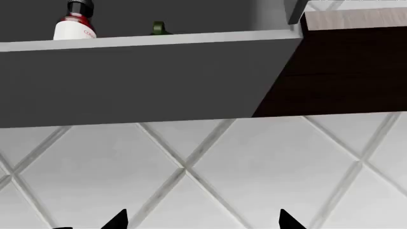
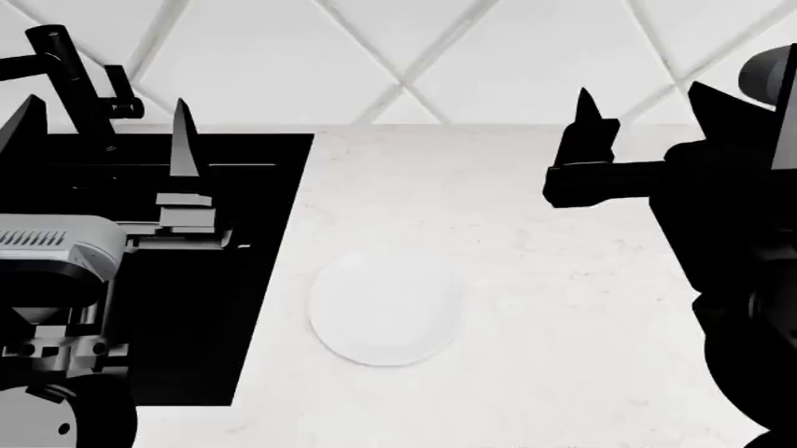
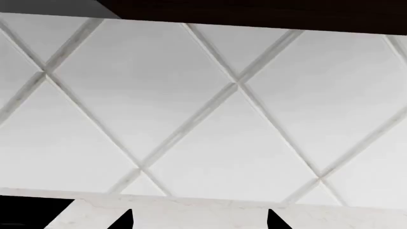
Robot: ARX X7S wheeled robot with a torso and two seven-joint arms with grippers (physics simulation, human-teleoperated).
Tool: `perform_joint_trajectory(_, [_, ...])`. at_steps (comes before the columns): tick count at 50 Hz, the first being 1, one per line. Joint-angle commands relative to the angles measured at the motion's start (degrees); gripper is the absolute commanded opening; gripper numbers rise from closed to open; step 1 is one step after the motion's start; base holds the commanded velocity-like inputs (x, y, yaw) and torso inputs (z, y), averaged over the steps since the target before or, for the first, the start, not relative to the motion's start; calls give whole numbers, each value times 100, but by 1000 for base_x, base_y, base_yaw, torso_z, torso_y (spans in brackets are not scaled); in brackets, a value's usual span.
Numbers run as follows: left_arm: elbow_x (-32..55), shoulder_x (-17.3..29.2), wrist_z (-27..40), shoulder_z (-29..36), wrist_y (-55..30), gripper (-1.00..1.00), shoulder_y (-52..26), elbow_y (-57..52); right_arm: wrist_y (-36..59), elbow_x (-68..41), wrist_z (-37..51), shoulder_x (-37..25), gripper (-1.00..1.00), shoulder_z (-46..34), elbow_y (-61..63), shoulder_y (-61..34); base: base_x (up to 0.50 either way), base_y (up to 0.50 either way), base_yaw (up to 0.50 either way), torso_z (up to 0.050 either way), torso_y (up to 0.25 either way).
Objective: Pick the chicken breast from the plate and place it on the cutting board. Then pick the condiment bottle from the cabinet and place it next to the cutting board.
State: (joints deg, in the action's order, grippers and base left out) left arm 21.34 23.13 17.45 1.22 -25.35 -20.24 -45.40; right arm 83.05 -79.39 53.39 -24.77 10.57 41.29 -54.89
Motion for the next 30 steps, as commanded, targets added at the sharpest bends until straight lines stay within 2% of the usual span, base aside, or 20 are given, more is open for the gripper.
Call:
perform_joint_trajectory(1, [12, 19, 17, 16, 12, 100, 7, -14, -226, 191, -188, -16, 100, -86, 640, 586, -500, 105, 0, 0, 0])
perform_joint_trajectory(19, [59, 48, 46, 2, 32, 100, 18, -28, -430, 292, -326, -95, 100, -275, 601, 746, -499, 124, 0, 0, 0])
perform_joint_trajectory(30, [84, 67, 65, 9, 27, 100, 16, -36, -618, 439, -412, -168, 100, -306, 680, 850, -100, 500, 0, 0, 0])
